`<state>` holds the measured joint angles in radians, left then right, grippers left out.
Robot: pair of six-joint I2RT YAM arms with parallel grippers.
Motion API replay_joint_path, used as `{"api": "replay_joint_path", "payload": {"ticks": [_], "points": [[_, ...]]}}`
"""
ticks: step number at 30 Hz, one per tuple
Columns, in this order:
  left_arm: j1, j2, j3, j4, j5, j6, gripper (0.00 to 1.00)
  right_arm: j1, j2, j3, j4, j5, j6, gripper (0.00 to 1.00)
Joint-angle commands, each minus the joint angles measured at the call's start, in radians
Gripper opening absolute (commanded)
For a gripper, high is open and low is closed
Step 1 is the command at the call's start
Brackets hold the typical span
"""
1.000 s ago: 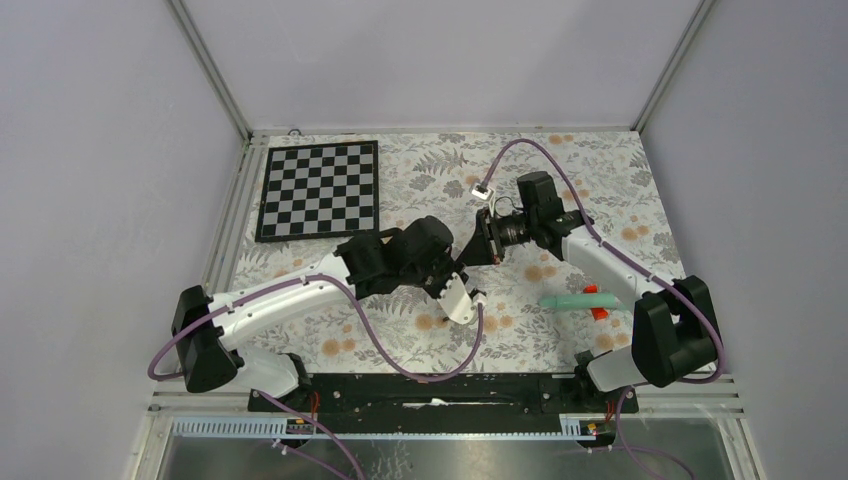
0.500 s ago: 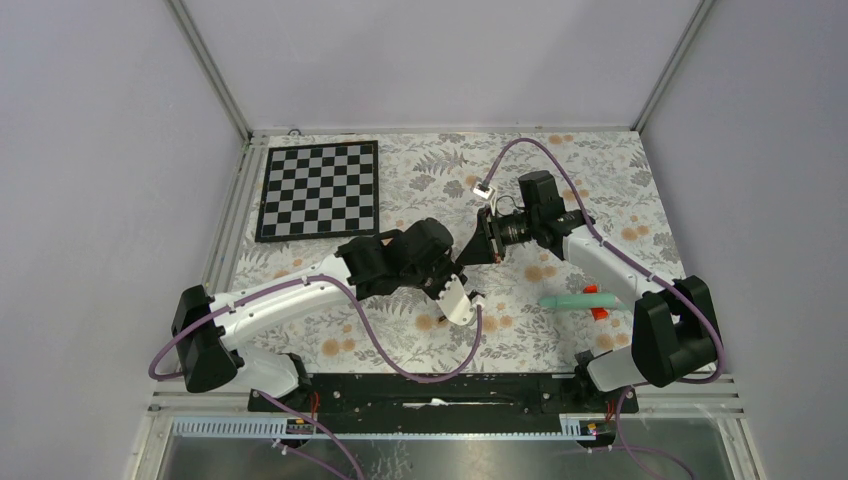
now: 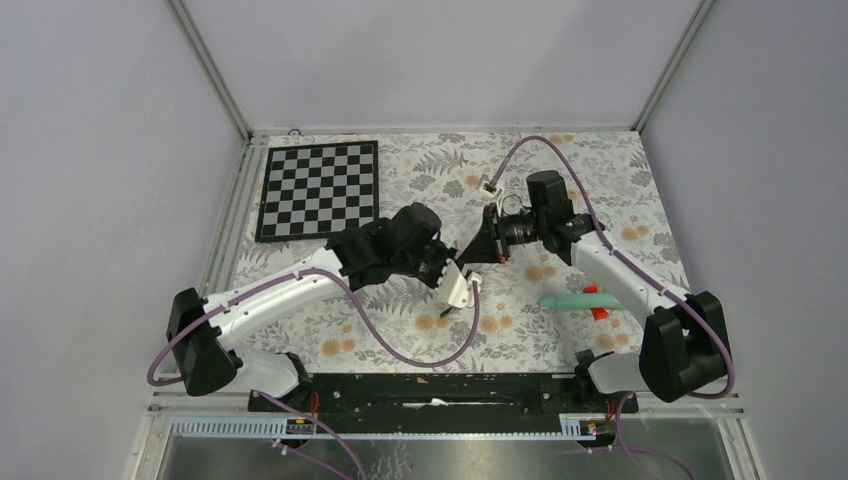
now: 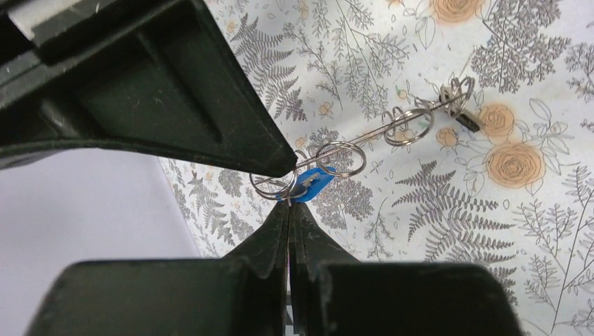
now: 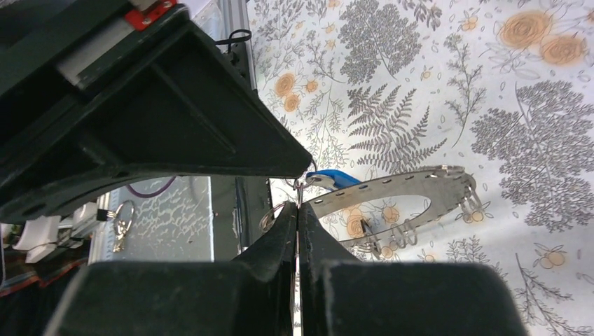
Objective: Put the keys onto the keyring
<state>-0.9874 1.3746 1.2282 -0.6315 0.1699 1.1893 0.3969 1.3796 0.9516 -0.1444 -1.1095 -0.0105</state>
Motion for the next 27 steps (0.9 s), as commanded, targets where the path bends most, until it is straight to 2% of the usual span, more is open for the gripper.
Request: {"api": "replay_joint_path", "payload": {"ticks": [1,12,13,19,23,27], "points": [[0.033,-0.026,0.018,0.024,0.093,-0.094,0.0,-0.007,-0.083,0.013,0.049,-0.049,-0.032,0.0],[0.055,0.01,0.027,0.073,0.176,-0.201,0.0,-0.008,-0.122,0.021,0.046,-0.004,-0.077,0.0],[0.059,0.011,0.025,0.077,0.189,-0.213,0.02,-0.007,-0.128,0.022,0.044,0.01,-0.088,0.0],[0.093,0.004,0.001,0.105,0.288,-0.277,0.3,-0.007,-0.159,0.019,0.047,0.065,-0.148,0.0],[0.141,-0.014,0.003,0.115,0.341,-0.314,0.41,-0.007,-0.181,0.02,0.019,0.079,-0.212,0.0],[0.207,-0.041,0.009,0.128,0.421,-0.346,0.47,-0.007,-0.208,0.011,-0.013,0.085,-0.282,0.0]]}}
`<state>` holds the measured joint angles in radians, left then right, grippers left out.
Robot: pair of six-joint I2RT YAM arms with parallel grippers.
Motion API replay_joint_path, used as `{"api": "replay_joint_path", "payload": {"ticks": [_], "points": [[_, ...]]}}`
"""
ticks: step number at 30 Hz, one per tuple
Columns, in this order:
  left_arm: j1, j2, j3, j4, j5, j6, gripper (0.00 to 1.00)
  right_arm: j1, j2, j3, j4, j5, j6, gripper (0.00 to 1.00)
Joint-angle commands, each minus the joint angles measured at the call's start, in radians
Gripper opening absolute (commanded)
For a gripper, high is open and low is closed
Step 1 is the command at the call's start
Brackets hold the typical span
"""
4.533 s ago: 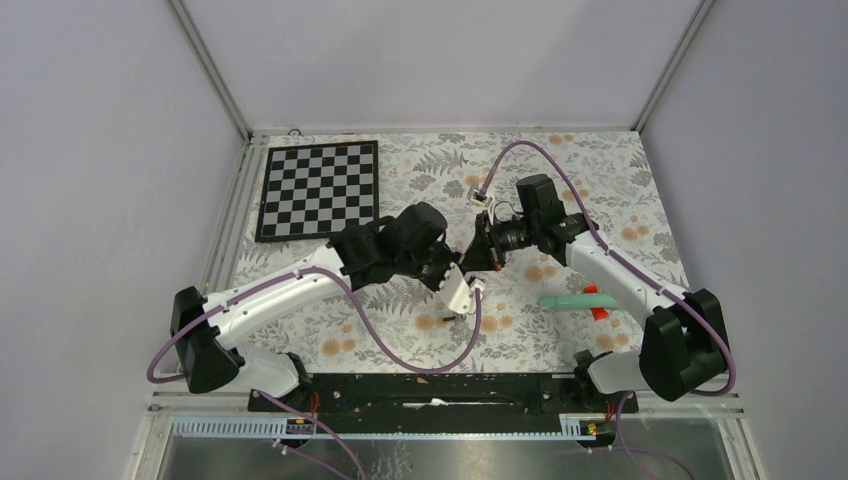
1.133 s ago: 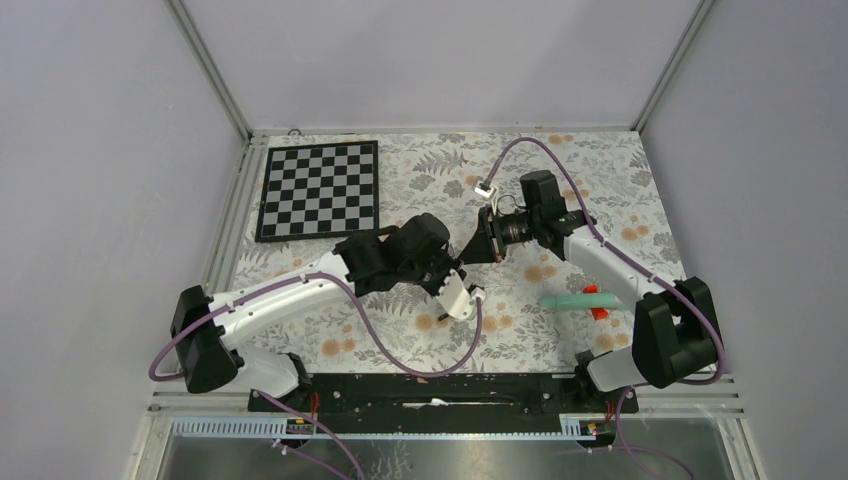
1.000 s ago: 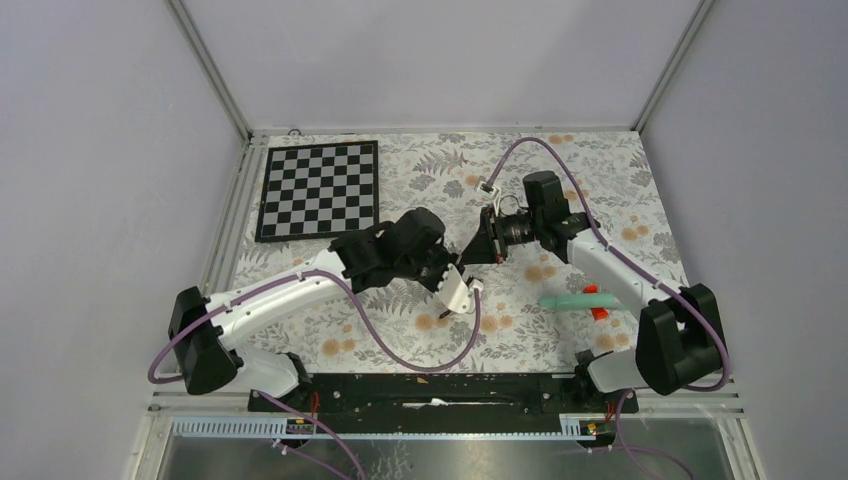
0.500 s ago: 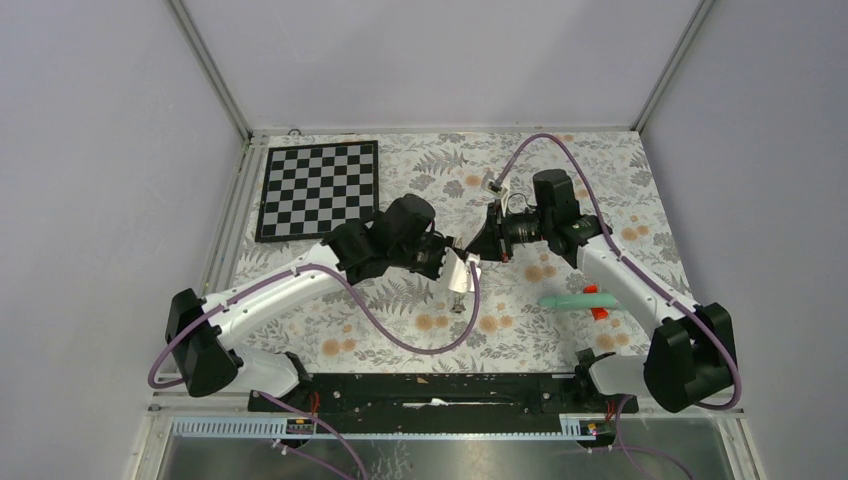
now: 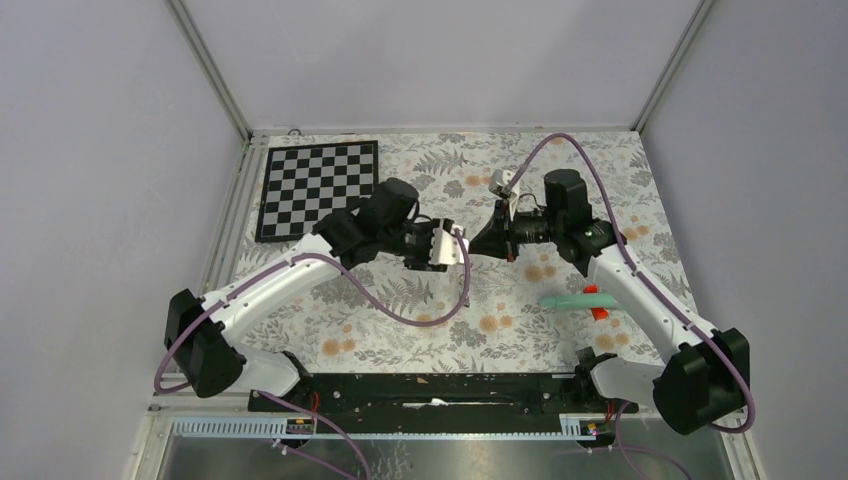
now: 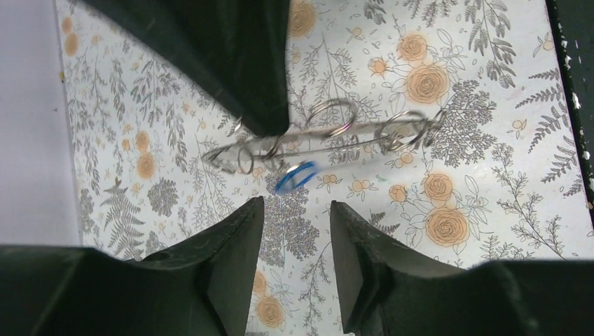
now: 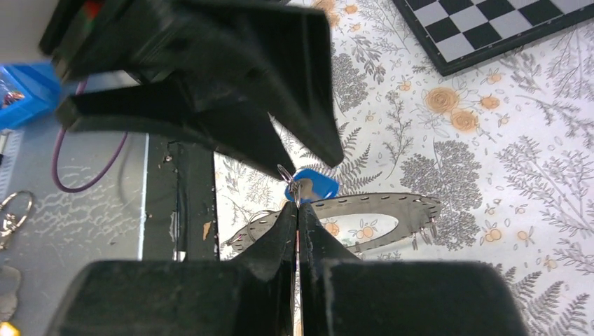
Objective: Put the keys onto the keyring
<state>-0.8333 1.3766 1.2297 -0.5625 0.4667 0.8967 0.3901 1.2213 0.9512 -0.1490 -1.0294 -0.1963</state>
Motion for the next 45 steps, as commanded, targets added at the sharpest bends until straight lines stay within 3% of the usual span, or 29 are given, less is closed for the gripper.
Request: {"api": "replay_joint_path", "payload": {"ticks": [1,9,17,24,45], "points": [[0.065,-0.047,0.011,0.059,0.139,-0.055,0.47,0.0,-0.056,0.006,-0.011,0.007,-0.107,0.0],[0.1,-0.009,0.118,0.012,0.231,-0.035,0.41,0.0,-0.086,0.0,-0.08,0.016,-0.215,0.0],[0.106,0.111,0.276,-0.048,0.341,-0.039,0.27,0.0,-0.099,-0.013,-0.103,-0.025,-0.253,0.0],[0.103,0.131,0.237,-0.037,0.416,-0.047,0.28,0.0,-0.107,-0.015,-0.061,-0.052,-0.188,0.0],[0.103,0.095,0.177,-0.054,0.447,-0.015,0.29,0.0,-0.092,-0.015,-0.039,-0.061,-0.153,0.0]]}}
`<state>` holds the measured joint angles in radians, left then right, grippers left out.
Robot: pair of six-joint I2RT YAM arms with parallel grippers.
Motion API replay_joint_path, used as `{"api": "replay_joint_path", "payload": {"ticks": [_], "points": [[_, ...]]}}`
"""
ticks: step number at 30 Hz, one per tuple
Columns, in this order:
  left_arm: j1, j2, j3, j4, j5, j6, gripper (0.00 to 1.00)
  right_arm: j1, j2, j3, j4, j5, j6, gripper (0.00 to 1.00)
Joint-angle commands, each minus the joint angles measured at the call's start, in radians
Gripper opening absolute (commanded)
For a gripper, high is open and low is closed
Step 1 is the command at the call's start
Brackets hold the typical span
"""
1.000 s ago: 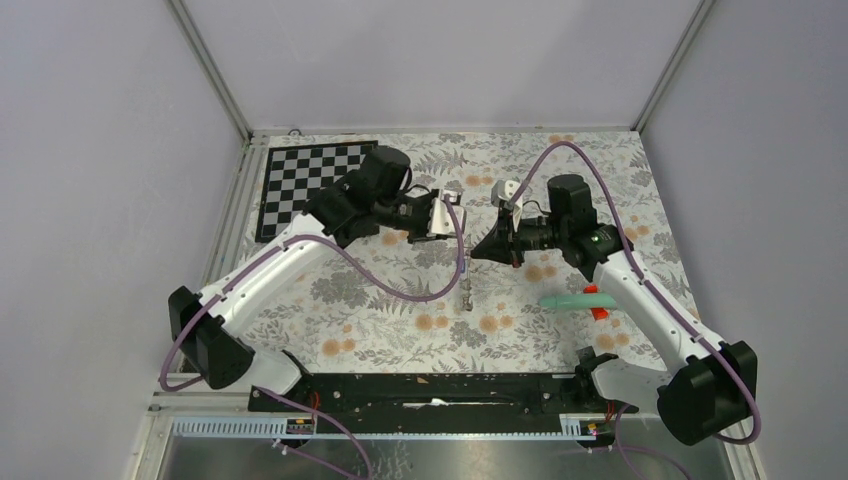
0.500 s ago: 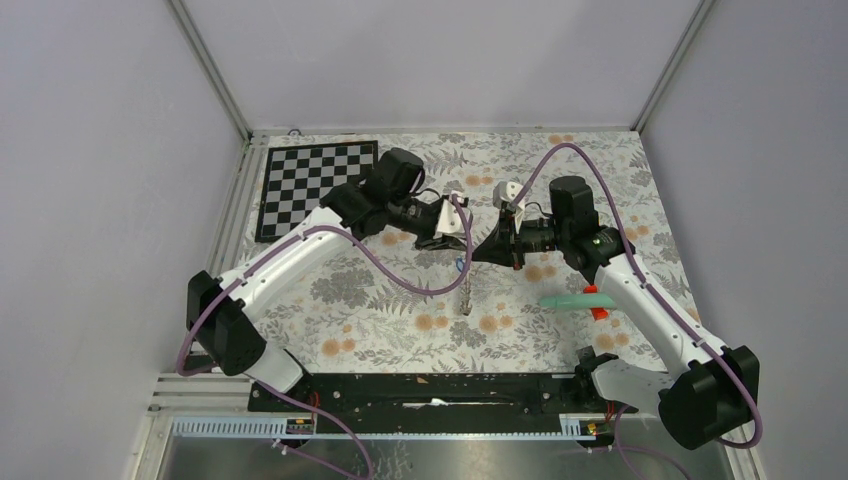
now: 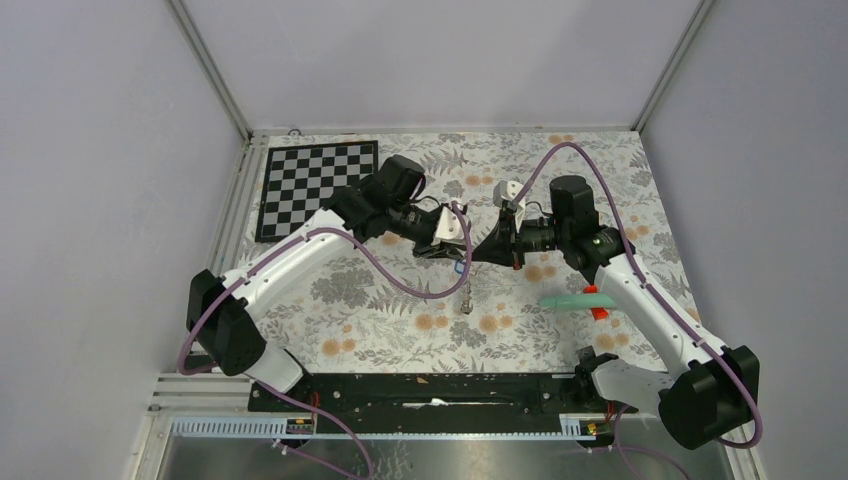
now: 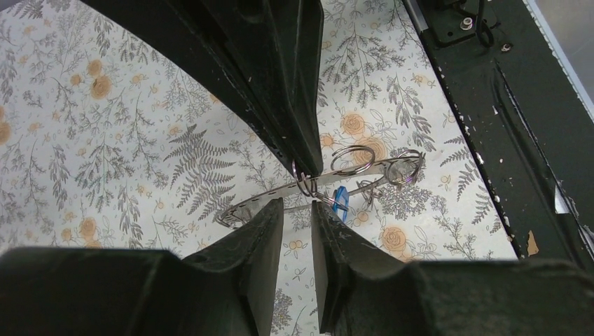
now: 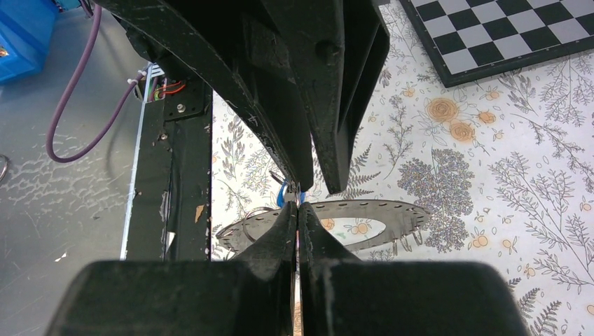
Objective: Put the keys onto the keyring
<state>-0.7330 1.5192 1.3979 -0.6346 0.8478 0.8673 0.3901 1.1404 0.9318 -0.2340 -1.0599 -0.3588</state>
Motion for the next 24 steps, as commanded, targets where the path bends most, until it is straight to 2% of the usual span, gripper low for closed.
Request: {"api": "replay_joint_path", "payload": {"ticks": [1,10,24], "points": [[0.003,-0.048,0.01,0.018,0.065,0.015,0.29,-0.001,-0.011,0.003,0.044,-0.031,0.009,0.0],[0.012,-0.063,0.026,0.018,-0.007,0.041,0.27,0.0,-0.002,0.001,0.014,-0.025,-0.031,0.0],[0.014,-0.058,0.012,0.08,0.098,-0.062,0.27,0.0,-0.001,0.003,0.031,-0.026,-0.009,0.0]]}}
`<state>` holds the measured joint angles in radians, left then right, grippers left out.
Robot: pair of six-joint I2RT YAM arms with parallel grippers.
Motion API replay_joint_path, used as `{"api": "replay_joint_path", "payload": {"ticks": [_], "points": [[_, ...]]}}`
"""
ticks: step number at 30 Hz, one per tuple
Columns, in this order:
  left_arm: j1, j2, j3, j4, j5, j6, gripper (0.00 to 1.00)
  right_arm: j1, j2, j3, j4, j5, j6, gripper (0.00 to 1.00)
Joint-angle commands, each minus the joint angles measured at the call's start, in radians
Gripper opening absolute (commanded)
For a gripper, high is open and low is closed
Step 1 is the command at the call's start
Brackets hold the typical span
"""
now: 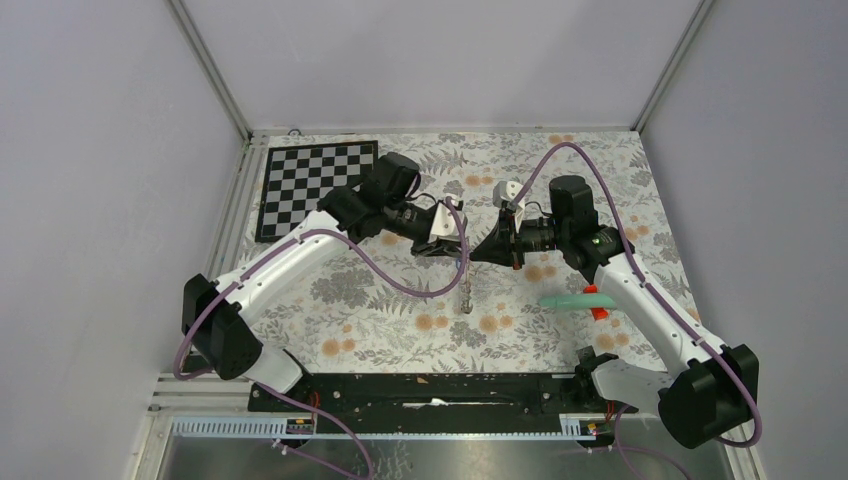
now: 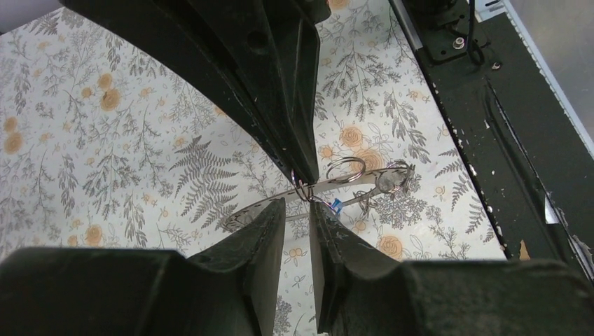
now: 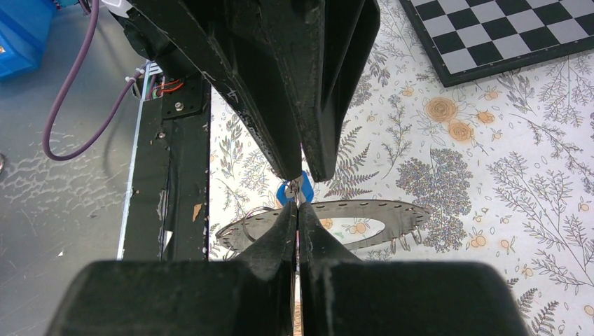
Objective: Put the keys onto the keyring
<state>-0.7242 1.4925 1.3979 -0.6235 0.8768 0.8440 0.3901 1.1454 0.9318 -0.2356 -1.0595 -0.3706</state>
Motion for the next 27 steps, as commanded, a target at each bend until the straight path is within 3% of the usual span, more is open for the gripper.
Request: {"api": "replay_joint_path", "payload": {"ticks": [1,27], "points": [[0.005,-0.029,0.011,0.074,0.072,-0.046,0.27,0.0,-0.006,0.003,0.036,-0.028,0.005,0.0],[0.004,0.011,-0.031,0.14,0.086,-0.125,0.18,0.0,-0.012,0.005,0.048,-0.031,0.022,0.0]]}}
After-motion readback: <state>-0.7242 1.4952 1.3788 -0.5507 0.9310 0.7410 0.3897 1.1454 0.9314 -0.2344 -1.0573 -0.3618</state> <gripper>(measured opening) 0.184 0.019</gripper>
